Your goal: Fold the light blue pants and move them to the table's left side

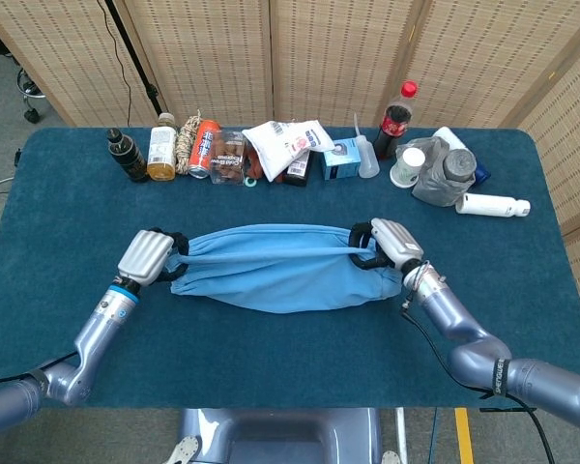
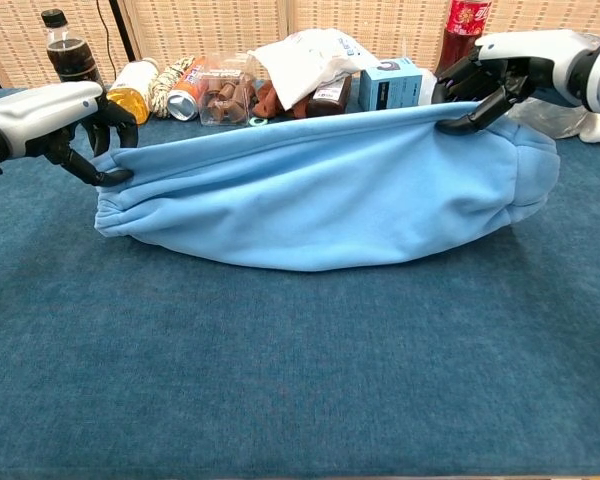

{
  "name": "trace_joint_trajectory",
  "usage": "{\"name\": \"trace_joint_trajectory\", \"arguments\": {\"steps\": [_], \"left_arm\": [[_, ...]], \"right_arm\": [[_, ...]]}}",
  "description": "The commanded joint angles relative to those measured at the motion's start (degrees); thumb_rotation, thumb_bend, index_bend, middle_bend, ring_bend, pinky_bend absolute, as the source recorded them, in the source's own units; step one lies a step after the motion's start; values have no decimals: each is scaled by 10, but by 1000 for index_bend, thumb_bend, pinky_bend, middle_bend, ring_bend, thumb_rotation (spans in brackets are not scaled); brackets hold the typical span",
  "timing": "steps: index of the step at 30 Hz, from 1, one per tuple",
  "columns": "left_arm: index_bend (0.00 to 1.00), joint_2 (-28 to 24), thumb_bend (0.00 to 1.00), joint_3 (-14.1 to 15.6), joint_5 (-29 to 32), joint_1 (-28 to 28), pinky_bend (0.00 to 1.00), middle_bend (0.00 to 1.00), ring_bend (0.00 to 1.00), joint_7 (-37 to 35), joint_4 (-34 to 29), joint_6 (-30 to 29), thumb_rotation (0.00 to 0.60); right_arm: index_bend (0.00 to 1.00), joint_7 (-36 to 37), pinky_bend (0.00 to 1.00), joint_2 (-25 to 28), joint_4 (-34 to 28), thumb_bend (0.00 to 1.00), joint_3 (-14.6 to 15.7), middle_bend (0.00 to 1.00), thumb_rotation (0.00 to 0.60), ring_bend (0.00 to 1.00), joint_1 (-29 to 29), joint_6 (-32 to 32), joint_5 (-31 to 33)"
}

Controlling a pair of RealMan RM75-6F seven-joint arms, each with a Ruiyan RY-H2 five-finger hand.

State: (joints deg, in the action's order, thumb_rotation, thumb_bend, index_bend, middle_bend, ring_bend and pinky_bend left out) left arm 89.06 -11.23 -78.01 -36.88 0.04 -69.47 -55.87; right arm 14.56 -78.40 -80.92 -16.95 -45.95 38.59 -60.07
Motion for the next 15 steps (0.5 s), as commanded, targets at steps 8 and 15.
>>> {"name": "trace_joint_trajectory", "arguments": {"steps": [8,15], "left_arm": [[367,26,278,-7,9,-27,244,222,232,28,57,7,600],[75,42,276,-16,35,-41,109,0,18,63,78,19,600]], "right_arm": [[657,-3,651,-46,60,678,-7,540,600,494,-12,19,-1],[270,-9,235,-77,105,509,-10,83,600,56,-12,65,-26]]}}
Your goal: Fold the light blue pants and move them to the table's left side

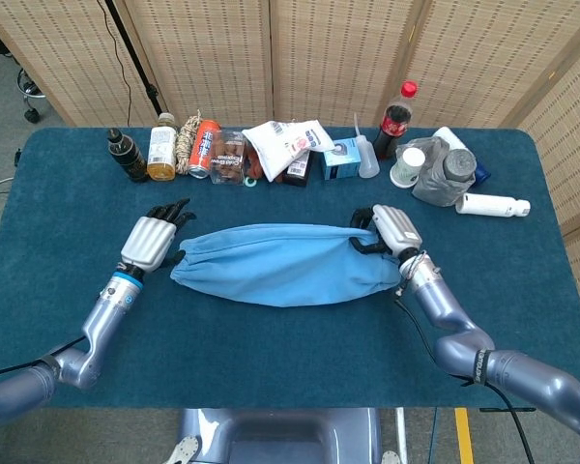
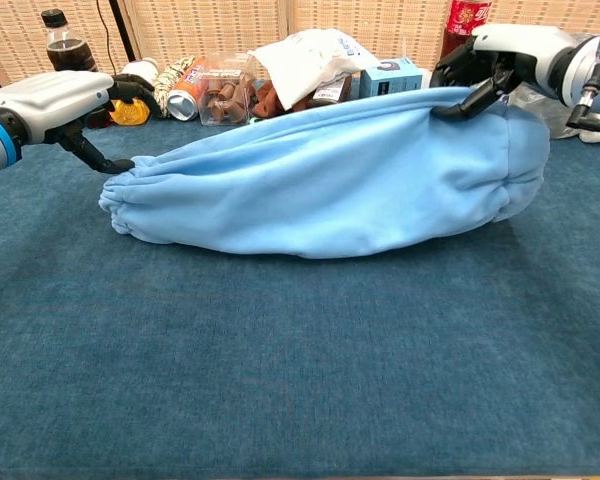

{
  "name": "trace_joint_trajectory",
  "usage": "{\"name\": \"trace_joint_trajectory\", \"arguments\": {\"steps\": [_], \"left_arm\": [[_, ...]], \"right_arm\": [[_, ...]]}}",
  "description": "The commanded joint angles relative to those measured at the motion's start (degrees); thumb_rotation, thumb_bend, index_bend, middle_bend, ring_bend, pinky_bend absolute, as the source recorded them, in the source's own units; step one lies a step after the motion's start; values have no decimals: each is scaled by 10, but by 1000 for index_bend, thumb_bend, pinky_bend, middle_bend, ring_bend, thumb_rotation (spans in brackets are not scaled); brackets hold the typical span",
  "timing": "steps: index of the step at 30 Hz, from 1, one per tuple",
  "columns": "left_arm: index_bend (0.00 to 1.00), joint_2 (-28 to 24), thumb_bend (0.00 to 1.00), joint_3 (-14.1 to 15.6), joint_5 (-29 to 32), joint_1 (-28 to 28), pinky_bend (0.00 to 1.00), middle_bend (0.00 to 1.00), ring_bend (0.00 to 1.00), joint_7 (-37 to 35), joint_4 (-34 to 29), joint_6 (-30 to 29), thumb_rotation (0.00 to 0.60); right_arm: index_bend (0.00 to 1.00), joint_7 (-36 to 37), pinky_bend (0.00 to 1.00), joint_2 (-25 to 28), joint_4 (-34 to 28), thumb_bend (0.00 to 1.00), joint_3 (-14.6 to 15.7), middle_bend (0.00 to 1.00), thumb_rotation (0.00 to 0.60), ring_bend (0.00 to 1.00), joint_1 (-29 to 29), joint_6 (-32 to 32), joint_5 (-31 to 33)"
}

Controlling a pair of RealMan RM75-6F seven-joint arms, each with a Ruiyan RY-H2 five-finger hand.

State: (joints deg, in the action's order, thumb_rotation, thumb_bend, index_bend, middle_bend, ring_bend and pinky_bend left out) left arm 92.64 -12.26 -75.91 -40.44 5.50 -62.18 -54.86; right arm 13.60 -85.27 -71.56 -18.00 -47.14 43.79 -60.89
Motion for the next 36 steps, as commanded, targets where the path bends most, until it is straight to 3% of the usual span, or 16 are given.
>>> {"name": "trace_joint_trajectory", "arguments": {"steps": [1,3,5,9,13,18,20,24,27,31,36], "left_arm": [[42,7,275,-7,17,-7,94,0,3,11,6,10,600],[9,10,272,-10,23,-9,75,0,0,15,9,7,600],[0,9,255,-12,27,-8,35,0,0,11,6,7,600],[0,-8,213,-9,21,-3,0,0,0,1,-13,-3,600],[0,-55,203,2,8,16,0,0,0,0,-72,-28,600],[0,-90,182,5,4,36,0,0,0,-1,-122,-57,600],[0,-124,150,12,-4,60,0,0,0,-6,-160,-86,600],[0,-168,110,26,-3,87,0,0,0,2,-211,-104,600],[0,-208,108,44,6,124,0,0,0,27,-258,-134,600],[0,-246,109,62,20,165,0,0,0,43,-311,-165,600],[0,-284,109,82,9,204,0,0,0,16,-346,-195,600]], "right_arm": [[182,2,161,-7,15,389,2,35,600,16,1,14,-24],[27,-5,22,-8,25,65,6,0,600,0,3,25,-35],[0,-27,0,-9,36,0,11,0,600,0,7,49,-46],[0,-76,0,7,19,0,21,0,600,0,25,98,-63],[0,-157,0,77,-82,0,39,0,600,0,61,130,-52],[0,-152,0,112,-127,0,55,0,600,0,92,165,-85],[0,-123,0,120,-113,0,81,0,600,0,123,219,-150],[19,-67,6,120,-63,0,121,0,600,0,145,268,-241],[75,-42,36,108,13,0,159,0,600,0,153,316,-328],[138,-29,69,73,103,0,187,0,600,0,156,351,-385],[171,-42,69,44,150,0,201,0,600,0,160,369,-411]]}}
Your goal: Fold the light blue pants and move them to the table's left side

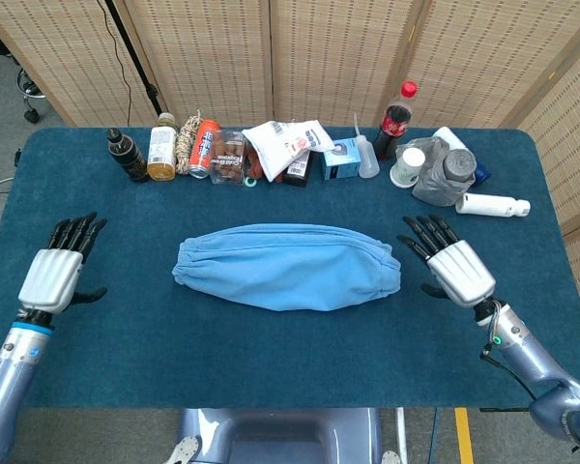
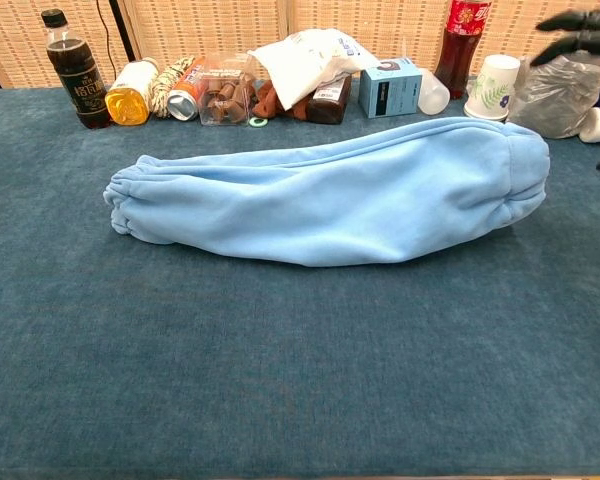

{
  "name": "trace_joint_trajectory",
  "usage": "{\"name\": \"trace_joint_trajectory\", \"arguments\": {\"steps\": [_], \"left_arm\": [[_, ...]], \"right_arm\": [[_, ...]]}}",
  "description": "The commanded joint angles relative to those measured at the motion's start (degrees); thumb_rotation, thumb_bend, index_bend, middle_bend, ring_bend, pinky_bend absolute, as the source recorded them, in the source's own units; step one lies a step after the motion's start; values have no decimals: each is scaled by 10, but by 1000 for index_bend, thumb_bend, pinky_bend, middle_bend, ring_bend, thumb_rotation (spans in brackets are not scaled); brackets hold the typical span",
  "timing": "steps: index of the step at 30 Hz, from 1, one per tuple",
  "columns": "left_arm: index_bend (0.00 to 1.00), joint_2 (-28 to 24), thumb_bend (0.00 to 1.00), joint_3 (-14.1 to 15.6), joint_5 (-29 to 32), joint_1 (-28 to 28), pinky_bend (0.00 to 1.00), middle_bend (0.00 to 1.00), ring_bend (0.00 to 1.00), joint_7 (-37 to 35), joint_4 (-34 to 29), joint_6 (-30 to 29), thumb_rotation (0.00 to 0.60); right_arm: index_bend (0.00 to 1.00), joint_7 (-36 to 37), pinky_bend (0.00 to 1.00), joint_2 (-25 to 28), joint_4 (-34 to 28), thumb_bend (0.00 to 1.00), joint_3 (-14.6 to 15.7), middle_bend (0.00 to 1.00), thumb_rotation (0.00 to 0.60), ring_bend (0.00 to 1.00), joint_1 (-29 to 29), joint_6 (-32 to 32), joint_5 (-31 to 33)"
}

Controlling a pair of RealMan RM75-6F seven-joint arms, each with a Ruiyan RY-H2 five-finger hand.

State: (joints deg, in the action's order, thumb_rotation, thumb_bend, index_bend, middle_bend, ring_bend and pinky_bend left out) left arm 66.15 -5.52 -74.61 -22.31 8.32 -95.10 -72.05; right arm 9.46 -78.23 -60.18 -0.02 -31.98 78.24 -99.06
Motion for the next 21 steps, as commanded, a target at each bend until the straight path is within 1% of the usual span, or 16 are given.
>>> {"name": "trace_joint_trajectory", "arguments": {"steps": [1,3,7,11,13,15,21], "left_arm": [[0,-25,108,18,-2,33,0,0,0,-12,-25,-33,600],[0,-31,108,22,2,47,0,0,0,-13,-39,-45,600],[0,-46,108,30,16,77,0,0,0,-23,-68,-64,600],[0,-56,108,29,8,89,0,0,0,-30,-71,-78,600],[0,-58,108,29,7,91,0,0,0,-35,-71,-77,600],[0,-60,108,26,6,91,0,0,0,-41,-68,-73,600],[0,-61,108,25,3,88,0,0,0,-47,-67,-56,600]], "right_arm": [[173,-9,70,-31,44,0,23,0,600,0,9,30,-35],[176,-22,69,-38,52,0,25,0,600,0,10,38,-42],[193,-50,69,-54,57,0,25,0,600,0,9,74,-66],[210,-81,70,-67,62,0,19,0,600,0,5,111,-87],[212,-86,69,-68,57,0,19,0,600,0,3,117,-94],[200,-99,70,-68,45,0,19,0,600,0,-8,103,-98],[160,-147,69,-64,9,0,21,0,600,0,-40,14,-87]]}}
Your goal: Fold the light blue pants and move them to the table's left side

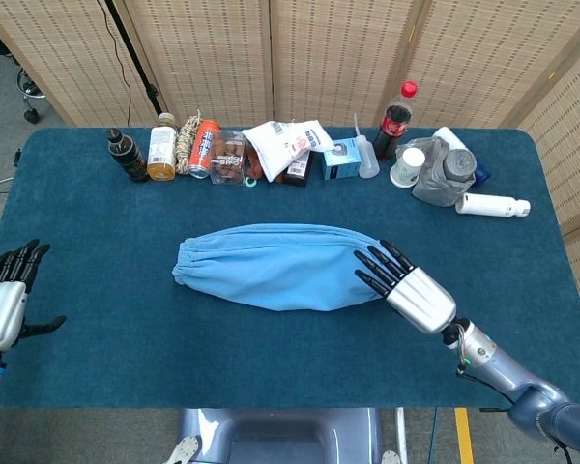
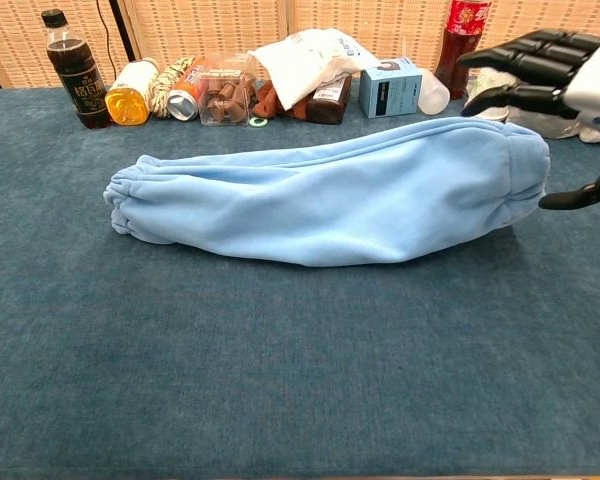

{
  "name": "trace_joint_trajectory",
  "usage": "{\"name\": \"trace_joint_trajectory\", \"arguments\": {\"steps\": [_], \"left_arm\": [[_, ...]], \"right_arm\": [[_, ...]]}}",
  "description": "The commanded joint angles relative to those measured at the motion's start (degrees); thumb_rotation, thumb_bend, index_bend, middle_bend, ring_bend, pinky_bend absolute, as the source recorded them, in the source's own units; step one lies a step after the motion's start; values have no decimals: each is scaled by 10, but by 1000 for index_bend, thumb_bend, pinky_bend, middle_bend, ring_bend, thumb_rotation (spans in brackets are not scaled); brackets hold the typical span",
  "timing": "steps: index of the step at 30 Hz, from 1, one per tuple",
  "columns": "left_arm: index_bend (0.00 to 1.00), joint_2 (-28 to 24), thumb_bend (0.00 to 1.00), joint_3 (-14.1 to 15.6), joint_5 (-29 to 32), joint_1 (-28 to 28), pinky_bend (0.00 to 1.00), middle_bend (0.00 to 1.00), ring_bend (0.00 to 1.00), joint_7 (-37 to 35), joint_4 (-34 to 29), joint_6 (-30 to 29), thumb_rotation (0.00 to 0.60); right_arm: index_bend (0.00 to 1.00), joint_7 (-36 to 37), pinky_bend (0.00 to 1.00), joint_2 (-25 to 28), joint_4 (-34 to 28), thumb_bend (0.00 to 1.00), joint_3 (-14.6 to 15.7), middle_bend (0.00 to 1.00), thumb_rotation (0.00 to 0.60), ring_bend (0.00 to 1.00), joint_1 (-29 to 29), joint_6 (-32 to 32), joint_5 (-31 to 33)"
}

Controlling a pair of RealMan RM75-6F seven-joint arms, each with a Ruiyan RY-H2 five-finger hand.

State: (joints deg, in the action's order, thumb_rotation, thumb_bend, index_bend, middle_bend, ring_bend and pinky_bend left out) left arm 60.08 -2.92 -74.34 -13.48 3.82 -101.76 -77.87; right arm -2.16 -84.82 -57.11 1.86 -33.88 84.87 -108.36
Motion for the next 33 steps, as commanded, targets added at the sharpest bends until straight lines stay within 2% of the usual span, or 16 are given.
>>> {"name": "trace_joint_trajectory", "arguments": {"steps": [1,6,11,16,19,22,25,29,33], "left_arm": [[0,0,108,-2,1,1,0,0,0,-3,0,2,600],[0,1,108,-6,5,2,0,0,0,2,1,5,600],[0,1,108,-9,7,3,0,0,0,2,1,9,600],[0,-2,108,-11,10,5,0,0,0,-6,2,14,600],[0,-3,109,-13,12,5,0,0,0,-7,3,19,600],[0,-2,108,-13,11,5,0,0,0,-7,2,21,600],[0,-2,109,-13,10,5,0,0,0,-5,2,23,600],[0,-3,109,-13,12,5,0,0,0,-5,2,27,600],[0,-3,109,-13,10,5,0,0,0,-6,2,30,600]], "right_arm": [[156,-43,69,2,-25,0,2,0,600,0,-23,-67,10],[152,-68,33,-8,-13,0,5,0,600,0,-24,-104,27],[149,-60,33,-34,33,0,2,0,600,0,-22,-131,53],[217,-31,92,-62,98,0,6,22,600,0,-21,-137,61],[277,-8,131,-79,135,12,10,81,600,0,-20,-126,59],[356,16,159,-98,171,156,12,165,600,0,-18,-109,57],[433,35,178,-112,197,363,12,273,600,26,-17,-95,57],[548,53,255,-133,232,600,11,394,600,136,-13,-60,54],[611,73,304,-157,271,679,6,456,600,203,-11,-26,55]]}}
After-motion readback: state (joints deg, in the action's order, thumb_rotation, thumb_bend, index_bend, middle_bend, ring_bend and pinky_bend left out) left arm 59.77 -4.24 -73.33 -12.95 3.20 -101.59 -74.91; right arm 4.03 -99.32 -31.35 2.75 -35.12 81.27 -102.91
